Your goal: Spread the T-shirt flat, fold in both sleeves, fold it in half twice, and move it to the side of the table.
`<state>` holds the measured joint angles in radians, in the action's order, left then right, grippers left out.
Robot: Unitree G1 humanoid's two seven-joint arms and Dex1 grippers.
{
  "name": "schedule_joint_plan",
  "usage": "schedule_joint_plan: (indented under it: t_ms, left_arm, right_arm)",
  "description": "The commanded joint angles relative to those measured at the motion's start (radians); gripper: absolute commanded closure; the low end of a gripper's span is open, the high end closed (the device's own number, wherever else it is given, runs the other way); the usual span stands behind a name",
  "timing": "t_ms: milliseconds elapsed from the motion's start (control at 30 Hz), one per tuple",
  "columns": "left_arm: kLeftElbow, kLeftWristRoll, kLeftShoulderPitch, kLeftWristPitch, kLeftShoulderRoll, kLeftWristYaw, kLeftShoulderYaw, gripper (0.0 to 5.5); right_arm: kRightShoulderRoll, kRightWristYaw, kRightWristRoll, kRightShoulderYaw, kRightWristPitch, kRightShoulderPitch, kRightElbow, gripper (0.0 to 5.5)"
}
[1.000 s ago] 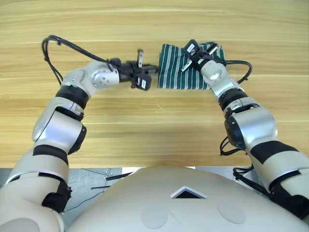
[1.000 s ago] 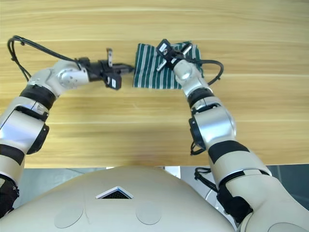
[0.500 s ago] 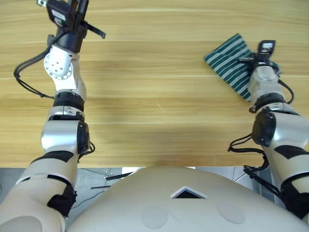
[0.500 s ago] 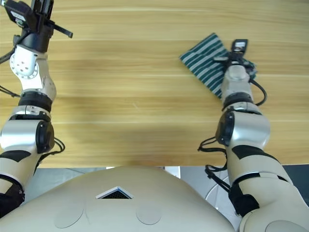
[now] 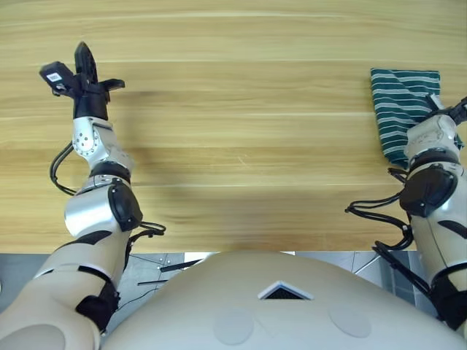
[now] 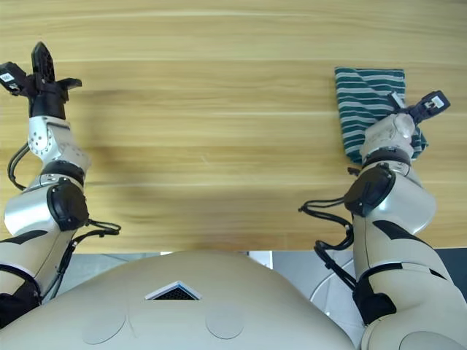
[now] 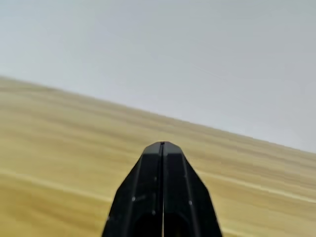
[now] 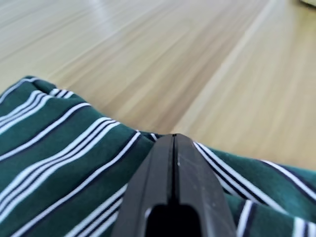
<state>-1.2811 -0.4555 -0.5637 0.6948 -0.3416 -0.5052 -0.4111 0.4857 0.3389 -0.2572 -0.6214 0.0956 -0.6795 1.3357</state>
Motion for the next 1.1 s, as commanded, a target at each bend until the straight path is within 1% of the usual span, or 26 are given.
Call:
schedule_joint_plan:
  t_ms: [33,200,300,367,433,467,500,533,567,600,633,667,700,733,767,800,867,967,1100]
  left_arm:
    - [-0.024,0.035,-0.001,-0.052,0.002,0.058,-0.017,5.5]
    - [-0.035,0.054,0.01,-0.095,-0.007,0.095,-0.05,5.5]
    - [-0.039,0.075,-0.002,-0.115,0.002,0.103,-0.047,5.5]
    - [-0.04,0.092,-0.008,-0.123,0.009,0.106,-0.046,5.5]
    - [-0.041,0.105,-0.006,-0.13,0.008,0.112,-0.048,5.5]
    - [-0.042,0.108,-0.004,-0.133,0.005,0.115,-0.05,5.5]
    - [-0.044,0.114,-0.004,-0.137,0.002,0.119,-0.052,5.5]
    - [-0.045,0.122,-0.004,-0.141,0.0,0.124,-0.051,5.5]
    - [-0.046,0.134,-0.006,-0.143,-0.001,0.133,-0.046,5.5]
    - [-0.047,0.145,-0.008,-0.145,-0.002,0.14,-0.041,5.5]
    - [-0.048,0.155,-0.009,-0.146,-0.003,0.146,-0.036,5.5]
    - [-0.049,0.163,-0.011,-0.149,-0.004,0.151,-0.033,5.5]
    - [-0.049,0.17,-0.012,-0.152,-0.005,0.156,-0.033,5.5]
    - [-0.049,0.176,-0.013,-0.156,-0.005,0.16,-0.032,5.5]
    - [-0.05,0.183,-0.016,-0.16,-0.005,0.165,-0.031,5.5]
    - [-0.051,0.189,-0.019,-0.164,-0.003,0.168,-0.029,5.5]
    - [-0.052,0.204,-0.026,-0.172,0.001,0.173,-0.022,5.5]
    - [-0.052,0.226,-0.032,-0.18,0.006,0.181,-0.015,5.5]
    - [-0.054,0.236,-0.04,-0.194,0.008,0.177,-0.023,5.5]
  right_arm:
    - [0.001,0.041,0.024,0.021,0.037,-0.039,0.002,5.46]
    - [-0.017,0.101,0.126,0.125,0.143,-0.098,-0.018,5.46]
    - [-0.026,0.124,0.167,0.174,0.222,-0.118,-0.039,5.46]
    - [-0.028,0.17,0.2,0.205,0.299,-0.127,-0.069,5.46]
    - [-0.045,0.259,0.283,0.276,0.405,-0.137,-0.133,5.46]
    - [-0.06,0.315,0.347,0.325,0.453,-0.137,-0.175,5.46]
    - [-0.082,0.382,0.444,0.401,0.491,-0.134,-0.226,5.46]
    - [-0.107,0.447,0.554,0.488,0.505,-0.128,-0.27,5.46]
    - [-0.137,0.506,0.681,0.599,0.491,-0.129,-0.297,5.46]
    - [-0.169,0.541,0.783,0.696,0.472,-0.134,-0.294,5.46]
    - [-0.201,0.556,0.861,0.777,0.448,-0.142,-0.271,5.46]
    - [-0.25,0.52,0.935,0.868,0.411,-0.153,-0.211,5.46]
    - [-0.299,0.472,0.984,0.935,0.378,-0.156,-0.147,5.46]
    - [-0.342,0.405,1.003,0.973,0.356,-0.152,-0.091,5.46]
    - [-0.37,0.352,1.003,0.99,0.344,-0.145,-0.05,5.46]
    - [-0.387,0.306,0.982,0.984,0.344,-0.137,-0.025,5.46]
    - [-0.399,0.215,0.916,0.941,0.344,-0.118,0.006,5.46]
    - [-0.409,0.003,0.744,0.806,0.342,-0.09,0.025,5.46]
    - [-0.416,-0.199,0.548,0.645,0.301,-0.088,0.022,5.46]
